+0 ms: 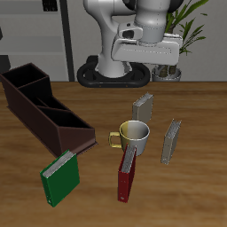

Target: Place the left yellow book into the right desk caddy's front compartment

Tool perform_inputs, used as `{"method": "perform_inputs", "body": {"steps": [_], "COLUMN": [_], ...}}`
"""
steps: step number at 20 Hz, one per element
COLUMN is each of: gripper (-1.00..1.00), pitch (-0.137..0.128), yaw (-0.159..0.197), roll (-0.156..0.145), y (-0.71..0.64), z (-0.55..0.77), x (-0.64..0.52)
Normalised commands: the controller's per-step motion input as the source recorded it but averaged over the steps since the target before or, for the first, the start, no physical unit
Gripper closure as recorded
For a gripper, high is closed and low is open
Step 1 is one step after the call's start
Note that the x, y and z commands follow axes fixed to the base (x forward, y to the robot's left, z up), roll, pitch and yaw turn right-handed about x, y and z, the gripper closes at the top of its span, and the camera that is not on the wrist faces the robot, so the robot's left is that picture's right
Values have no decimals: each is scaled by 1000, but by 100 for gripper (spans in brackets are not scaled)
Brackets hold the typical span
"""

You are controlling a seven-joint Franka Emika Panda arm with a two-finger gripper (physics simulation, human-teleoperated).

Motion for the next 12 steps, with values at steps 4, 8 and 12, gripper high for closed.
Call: {"method": "perform_inputs", "body": {"steps": [4, 8, 12], "gripper": [-100, -100, -100], "pitch": [-43, -20, -29], "yaw": [-55, -28, -12], "roll": [13, 22, 8], "y": [472, 363, 248], "z": [-9, -74, -60], "x": [88, 131, 128]}}
